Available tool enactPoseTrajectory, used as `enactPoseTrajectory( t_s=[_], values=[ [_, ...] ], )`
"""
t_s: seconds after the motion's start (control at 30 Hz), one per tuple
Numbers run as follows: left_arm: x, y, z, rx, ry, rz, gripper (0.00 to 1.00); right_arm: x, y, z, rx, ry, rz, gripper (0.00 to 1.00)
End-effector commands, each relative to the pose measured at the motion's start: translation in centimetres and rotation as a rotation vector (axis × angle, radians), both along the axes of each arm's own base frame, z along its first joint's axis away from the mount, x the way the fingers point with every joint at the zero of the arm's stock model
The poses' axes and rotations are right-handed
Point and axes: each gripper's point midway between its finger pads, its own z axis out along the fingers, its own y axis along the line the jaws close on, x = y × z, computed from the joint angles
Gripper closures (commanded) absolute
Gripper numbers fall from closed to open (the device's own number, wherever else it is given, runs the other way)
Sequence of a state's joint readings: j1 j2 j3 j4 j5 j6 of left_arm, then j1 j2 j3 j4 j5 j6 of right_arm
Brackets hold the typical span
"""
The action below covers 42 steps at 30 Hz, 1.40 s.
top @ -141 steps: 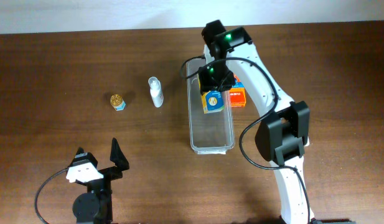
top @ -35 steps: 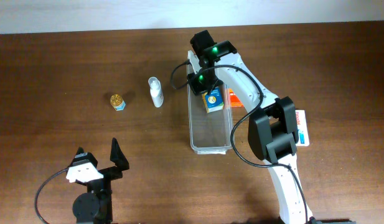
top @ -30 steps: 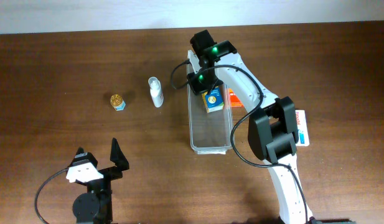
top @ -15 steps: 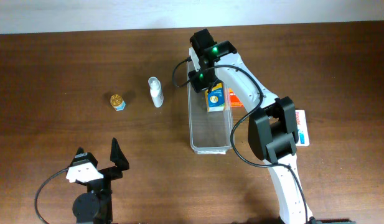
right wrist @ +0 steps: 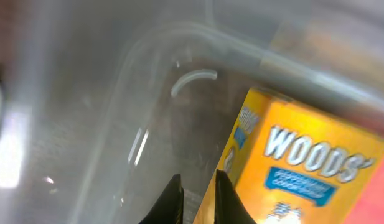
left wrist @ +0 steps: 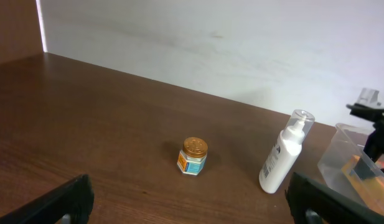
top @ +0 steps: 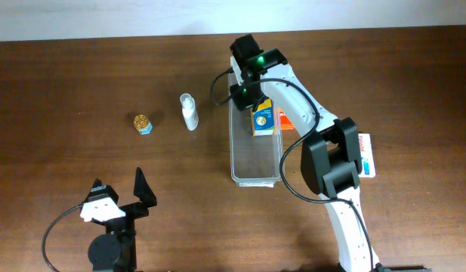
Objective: Pack container
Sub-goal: 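Move the right gripper to the orange box beside the container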
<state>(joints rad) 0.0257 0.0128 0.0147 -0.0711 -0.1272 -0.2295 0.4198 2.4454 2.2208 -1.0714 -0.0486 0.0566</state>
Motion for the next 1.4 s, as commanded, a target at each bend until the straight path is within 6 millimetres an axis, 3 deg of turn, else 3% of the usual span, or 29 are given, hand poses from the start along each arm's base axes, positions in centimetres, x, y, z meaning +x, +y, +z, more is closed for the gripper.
enactPoseTrajectory(
  t_s=[0.0, 0.07, 0.2, 0.3, 0.4, 0.53, 0.73, 0.8, 0.93, 1.07, 1.17, 1.37],
  values=[
    [0.0, -0.1, -0.1, -0.010, -0.002, -0.008, 0.01, 2.0, 1.5, 4.4, 0.062, -0.105, 0.003, 0.86],
    [0.0, -0.1, -0.1, -0.010, -0.002, -0.008, 0.00, 2.5, 2.3, 7.0, 0.110, -0.139, 0.015, 0.84],
    [0.0, -0.1, -0.1, -0.010, -0.002, -0.009, 0.01, 3.2, 1.8, 11.8, 0.135, -0.217, 0.008, 0.84],
    [0.0, -0.1, -0.1, -0.010, -0.002, -0.009, 0.01, 4.0, -1.3, 15.2, 0.078, -0.289, -0.057, 0.85],
    [0.0, -0.1, -0.1, -0.010, -0.002, -0.009, 0.01, 4.1, -5.4, 16.5, 0.006, -0.297, -0.132, 0.85],
    [0.0, -0.1, -0.1, -0.009, -0.002, -0.009, 0.01, 2.6, -10.6, 14.6, -0.019, -0.151, -0.207, 0.94],
    [0.0, -0.1, -0.1, -0.010, -0.002, -0.008, 0.01, 1.9, -15.2, 11.9, -0.045, -0.037, -0.288, 0.96],
    [0.0, -0.1, -0.1, -0.009, -0.002, -0.008, 0.01, 1.5, -15.7, 10.7, -0.057, 0.003, -0.295, 0.96],
    [0.0, -0.1, -0.1, -0.010, -0.002, -0.009, 0.01, 0.2, -15.6, 7.5, -0.078, 0.101, -0.286, 0.96],
    [0.0, -0.1, -0.1, -0.010, -0.002, -0.009, 0.00, -0.8, -14.0, 4.5, -0.036, 0.180, -0.261, 0.96],
    [0.0, -0.1, -0.1, -0.010, -0.002, -0.009, 0.01, -0.7, -13.2, 3.8, -0.005, 0.186, -0.251, 0.96],
    [0.0, -0.1, -0.1, -0.010, -0.002, -0.009, 0.01, -0.4, -11.0, 4.2, 0.121, 0.191, -0.223, 0.96]
  ],
)
